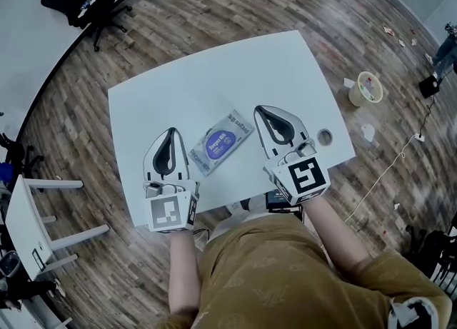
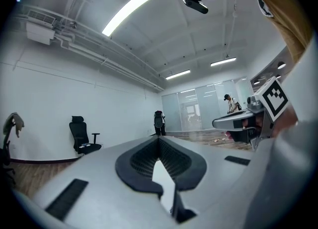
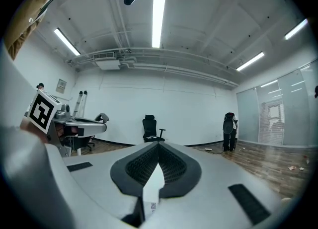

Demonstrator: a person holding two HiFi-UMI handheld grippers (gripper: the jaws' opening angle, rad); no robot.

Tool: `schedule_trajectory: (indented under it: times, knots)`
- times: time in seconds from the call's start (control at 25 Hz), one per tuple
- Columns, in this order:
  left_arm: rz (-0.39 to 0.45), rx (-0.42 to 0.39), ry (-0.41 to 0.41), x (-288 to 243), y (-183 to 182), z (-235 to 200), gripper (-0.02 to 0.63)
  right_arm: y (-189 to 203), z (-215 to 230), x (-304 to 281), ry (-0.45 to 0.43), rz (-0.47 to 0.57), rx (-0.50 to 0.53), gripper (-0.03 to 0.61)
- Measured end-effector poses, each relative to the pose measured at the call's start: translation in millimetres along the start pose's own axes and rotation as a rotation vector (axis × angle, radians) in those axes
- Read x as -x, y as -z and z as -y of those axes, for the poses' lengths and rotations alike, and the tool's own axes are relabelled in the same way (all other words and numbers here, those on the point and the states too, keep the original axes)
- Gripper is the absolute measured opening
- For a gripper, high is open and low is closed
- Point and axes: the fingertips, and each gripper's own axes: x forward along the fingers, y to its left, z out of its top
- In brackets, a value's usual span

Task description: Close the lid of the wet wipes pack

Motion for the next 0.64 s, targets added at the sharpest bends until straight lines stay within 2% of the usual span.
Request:
schedule_trajectory:
  times: [0.24,0.64]
  knots:
    - [0.003,0.005,0.012,-4.5,1.6,-0.5,-0.008,6.7,-2.9,-1.5,0.006,-0.018,-0.008,0.006]
    - [0.006,0.014,0.012,-5.8,8.2,-7.4,-0.008,16.6,-15.8,-2.6,-0.036,-0.054,-0.025,0.006]
